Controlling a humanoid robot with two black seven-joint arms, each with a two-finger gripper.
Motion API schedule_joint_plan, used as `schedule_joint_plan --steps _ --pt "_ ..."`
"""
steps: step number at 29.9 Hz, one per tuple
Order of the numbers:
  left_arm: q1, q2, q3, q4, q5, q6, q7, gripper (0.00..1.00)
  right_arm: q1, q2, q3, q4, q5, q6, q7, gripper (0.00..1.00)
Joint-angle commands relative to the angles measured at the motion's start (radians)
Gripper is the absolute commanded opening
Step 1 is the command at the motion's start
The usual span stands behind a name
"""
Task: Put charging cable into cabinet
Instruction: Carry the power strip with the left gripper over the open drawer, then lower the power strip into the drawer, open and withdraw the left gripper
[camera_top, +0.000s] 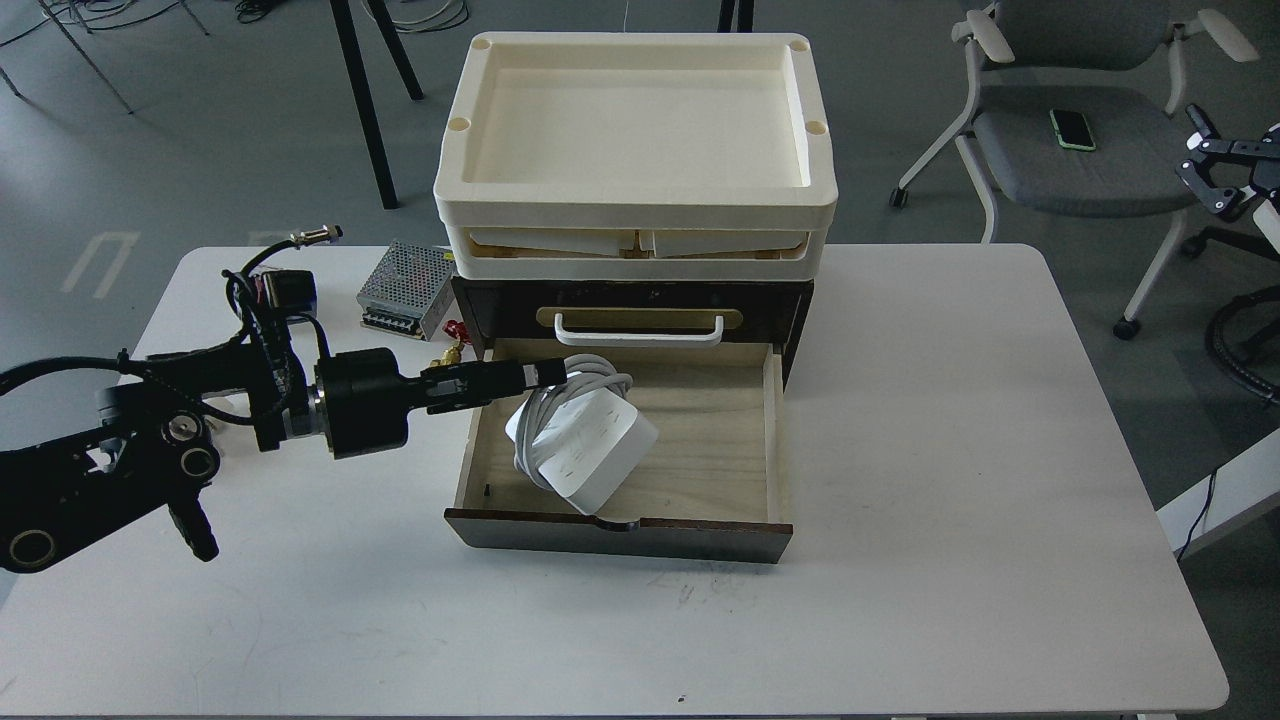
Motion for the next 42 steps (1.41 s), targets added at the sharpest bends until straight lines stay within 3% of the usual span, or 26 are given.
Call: schedule_joint_plan --steps 1,11,21,27,30,36,37,40,42 --pt "0.001 -0.053 -0.001 0.074 -0.008 0.002 0.000 0.00 -0.005 0.000 0.001 0.000 0.000 0.000 0.000 1.00" --pt "0.066 -0.129 -0.002 0.215 -0.085 0.057 0.000 0.00 -0.018 0.000 0.001 0.000 0.000 0.000 0.000 1.00" --pt "0.158 -0.198 0.002 0.235 -0.197 0.227 0.000 0.00 -0.023 -0.002 0.002 0.002 0.002 0.000 0.000 1.00" --pt "0.176 -0.223 0.002 0.232 -0.217 0.252 0.000 0.02 -0.023 -0.002 0.002 0.002 0.002 0.000 0.001 1.00" --pt "0.184 -0.232 0.005 0.232 -0.231 0.252 0.000 0.10 -0.024 -0.003 0.002 0.002 0.002 0.000 0.000 1.00" --pt "0.204 -0.286 0.010 0.235 -0.231 0.249 0.000 0.37 -0.026 -0.008 0.002 0.002 0.002 0.000 0.001 1.00" --pt "0.204 -0.292 0.011 0.235 -0.231 0.246 0.000 0.42 -0.029 -0.009 0.002 0.002 0.002 0.000 0.000 1.00" --pt "0.205 -0.306 0.011 0.235 -0.231 0.244 0.000 0.70 -0.035 -0.011 0.002 0.002 0.002 0.000 0.000 1.00" --pt "0.204 -0.306 0.010 0.235 -0.231 0.241 0.000 0.78 -0.040 -0.011 0.004 0.002 0.002 0.000 0.001 1.00"
